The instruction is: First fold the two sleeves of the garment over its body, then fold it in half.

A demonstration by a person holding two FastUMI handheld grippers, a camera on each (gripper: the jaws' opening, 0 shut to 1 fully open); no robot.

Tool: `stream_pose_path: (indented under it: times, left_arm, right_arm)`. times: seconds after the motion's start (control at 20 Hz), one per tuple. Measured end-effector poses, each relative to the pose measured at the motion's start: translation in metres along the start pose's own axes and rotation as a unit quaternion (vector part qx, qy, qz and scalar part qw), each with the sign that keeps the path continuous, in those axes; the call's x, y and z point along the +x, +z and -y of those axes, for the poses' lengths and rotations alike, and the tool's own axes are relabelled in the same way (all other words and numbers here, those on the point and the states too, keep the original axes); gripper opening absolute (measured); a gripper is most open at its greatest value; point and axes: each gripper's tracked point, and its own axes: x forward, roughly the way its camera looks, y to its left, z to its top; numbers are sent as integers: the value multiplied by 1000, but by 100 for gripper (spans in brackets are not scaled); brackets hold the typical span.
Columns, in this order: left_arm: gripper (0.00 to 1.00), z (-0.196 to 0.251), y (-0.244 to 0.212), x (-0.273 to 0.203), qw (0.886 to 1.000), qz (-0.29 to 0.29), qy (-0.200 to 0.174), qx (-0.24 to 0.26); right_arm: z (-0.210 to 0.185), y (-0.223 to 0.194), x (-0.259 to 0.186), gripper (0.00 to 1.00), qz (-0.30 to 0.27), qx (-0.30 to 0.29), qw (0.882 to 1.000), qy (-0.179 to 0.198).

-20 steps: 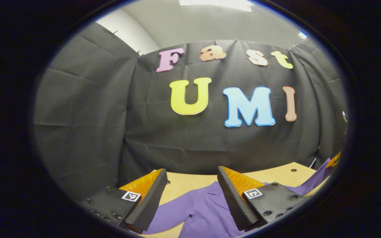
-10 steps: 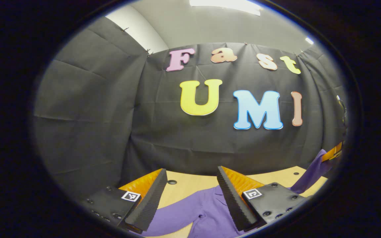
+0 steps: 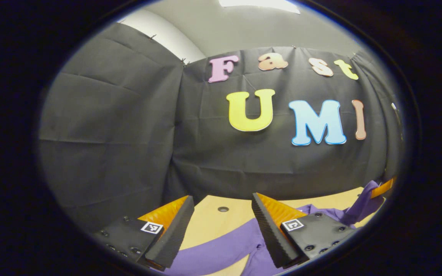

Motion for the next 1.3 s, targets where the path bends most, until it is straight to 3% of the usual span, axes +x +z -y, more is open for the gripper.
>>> stream_pose_path:
  times: [0.3, 0.65, 0.8, 0.85, 1.0, 1.15, 1.2, 1.3]
  left_arm:
    - [99, -30, -15, -8, 1000, -15, 24, -11]
    - [99, -60, -41, -22, 997, -44, 64, -6]
    - [94, -69, -51, -26, 995, -54, 80, -19]
    - [99, -73, -54, -29, 994, -58, 86, -21]
    - [99, -78, -65, -34, 993, -66, 100, -25]
    - [99, -80, -76, -34, 990, -78, 113, -31]
    - [99, -83, -80, -36, 989, -82, 119, -34]
    - [97, -85, -87, -38, 987, -85, 129, -39]
  right_arm:
    - [-54, -53, 23, 2, -59, -64, 995, 54]
    - [-68, -120, 47, 2, -131, -130, 981, 64]
    - [-67, -134, 47, 7, -150, -135, 977, 66]
    - [-68, -136, 46, 10, -153, -135, 976, 70]
    - [-71, -135, 46, 36, -150, -134, 977, 74]
    - [-72, -128, 44, 55, -141, -124, 979, 78]
    - [-70, -124, 44, 67, -136, -123, 980, 76]
    - [-67, -115, 43, 76, -120, -120, 983, 72]
